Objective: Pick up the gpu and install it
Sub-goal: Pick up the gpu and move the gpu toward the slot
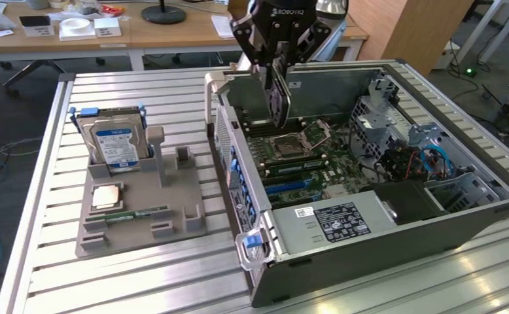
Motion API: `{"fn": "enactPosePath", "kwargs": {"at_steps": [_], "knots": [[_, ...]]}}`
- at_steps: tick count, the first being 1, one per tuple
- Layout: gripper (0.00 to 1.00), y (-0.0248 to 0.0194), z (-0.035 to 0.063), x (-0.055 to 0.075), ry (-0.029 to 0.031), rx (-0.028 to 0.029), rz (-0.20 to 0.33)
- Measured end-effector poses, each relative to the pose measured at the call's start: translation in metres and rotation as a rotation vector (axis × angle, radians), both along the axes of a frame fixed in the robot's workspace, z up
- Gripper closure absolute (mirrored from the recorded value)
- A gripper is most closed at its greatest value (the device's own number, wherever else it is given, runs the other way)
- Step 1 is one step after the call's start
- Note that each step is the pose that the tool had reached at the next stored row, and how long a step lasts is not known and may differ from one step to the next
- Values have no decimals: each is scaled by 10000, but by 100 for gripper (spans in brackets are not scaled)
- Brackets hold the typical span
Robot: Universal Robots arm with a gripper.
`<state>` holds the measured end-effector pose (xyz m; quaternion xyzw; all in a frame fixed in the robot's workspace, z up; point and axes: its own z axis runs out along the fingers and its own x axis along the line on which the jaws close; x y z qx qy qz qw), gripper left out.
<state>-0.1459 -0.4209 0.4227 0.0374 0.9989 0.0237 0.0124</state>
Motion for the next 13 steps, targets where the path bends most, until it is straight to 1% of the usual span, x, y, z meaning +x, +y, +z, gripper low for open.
{"fn": "enactPosePath", "kwargs": {"at_steps": [7,13], "knots": [[73,3,-1,55,-1,1,-1],[73,6,-1,145,0,1,0]]}}
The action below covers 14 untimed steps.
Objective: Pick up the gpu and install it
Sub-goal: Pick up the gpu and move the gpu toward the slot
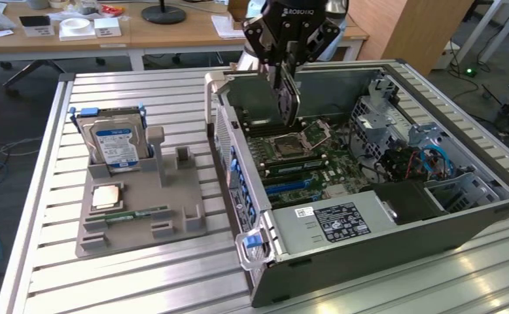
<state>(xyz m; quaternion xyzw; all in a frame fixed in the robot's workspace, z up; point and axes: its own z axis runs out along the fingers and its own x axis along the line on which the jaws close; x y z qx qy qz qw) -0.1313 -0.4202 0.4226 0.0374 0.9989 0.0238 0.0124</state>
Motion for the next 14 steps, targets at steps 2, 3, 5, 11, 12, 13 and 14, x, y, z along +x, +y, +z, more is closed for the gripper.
{"fn": "enactPosePath", "kwargs": {"at_steps": [2,3,5,11,12,13,14], "knots": [[73,2,0,30,0,0,-1],[73,2,0,44,0,-1,-1],[73,4,0,70,0,0,-1],[73,8,-1,142,0,0,0],[73,9,-1,156,0,0,0],[73,10,-1,170,0,0,0],[73,10,-1,182,0,0,0]]}}
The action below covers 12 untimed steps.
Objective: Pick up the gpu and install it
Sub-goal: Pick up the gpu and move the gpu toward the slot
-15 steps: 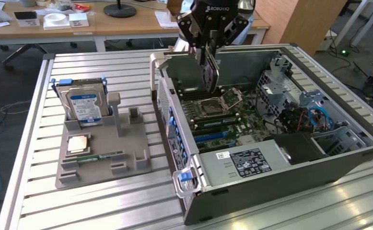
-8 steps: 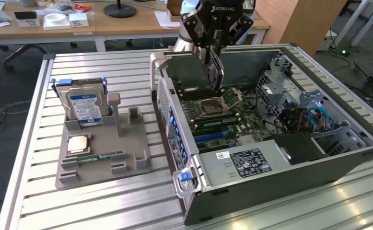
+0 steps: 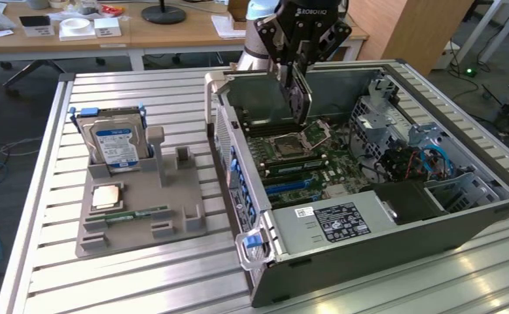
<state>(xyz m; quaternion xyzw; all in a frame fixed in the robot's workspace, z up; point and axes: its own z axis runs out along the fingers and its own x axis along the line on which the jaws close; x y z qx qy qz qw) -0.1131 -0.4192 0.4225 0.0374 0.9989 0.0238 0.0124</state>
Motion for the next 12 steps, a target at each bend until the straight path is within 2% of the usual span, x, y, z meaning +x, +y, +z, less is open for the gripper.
{"fn": "enactPosePath", "kwargs": {"at_steps": [12], "knots": [[73,6,0,134,0,0,0]]}}
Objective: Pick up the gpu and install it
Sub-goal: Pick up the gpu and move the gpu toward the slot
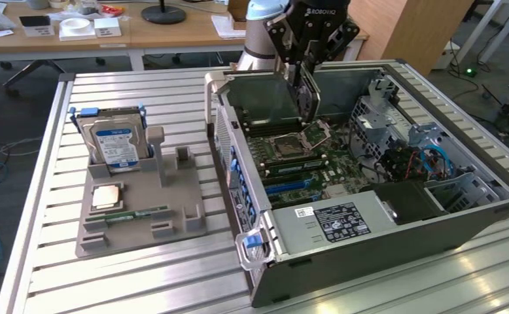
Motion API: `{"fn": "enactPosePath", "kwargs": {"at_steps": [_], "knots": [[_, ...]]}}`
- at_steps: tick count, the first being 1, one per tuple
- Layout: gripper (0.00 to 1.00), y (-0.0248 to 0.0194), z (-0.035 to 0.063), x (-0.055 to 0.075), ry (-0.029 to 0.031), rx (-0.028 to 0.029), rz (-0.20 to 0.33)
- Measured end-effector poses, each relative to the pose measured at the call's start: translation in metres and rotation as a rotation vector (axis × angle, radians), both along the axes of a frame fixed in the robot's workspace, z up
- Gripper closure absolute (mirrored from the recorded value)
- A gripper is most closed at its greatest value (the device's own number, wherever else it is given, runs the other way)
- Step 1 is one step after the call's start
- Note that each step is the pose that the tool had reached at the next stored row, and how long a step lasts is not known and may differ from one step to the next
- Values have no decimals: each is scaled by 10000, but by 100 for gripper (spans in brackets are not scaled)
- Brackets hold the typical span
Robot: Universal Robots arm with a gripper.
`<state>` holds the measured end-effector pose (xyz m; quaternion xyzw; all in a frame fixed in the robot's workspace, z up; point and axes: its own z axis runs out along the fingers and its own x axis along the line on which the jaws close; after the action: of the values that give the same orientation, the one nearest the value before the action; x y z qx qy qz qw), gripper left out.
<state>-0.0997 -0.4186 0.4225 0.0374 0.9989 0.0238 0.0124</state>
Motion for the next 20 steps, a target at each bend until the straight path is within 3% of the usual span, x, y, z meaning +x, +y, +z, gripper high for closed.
{"fn": "enactPosePath", "kwargs": {"at_steps": [20], "knots": [[73,6,0,219,0,0,-1]]}}
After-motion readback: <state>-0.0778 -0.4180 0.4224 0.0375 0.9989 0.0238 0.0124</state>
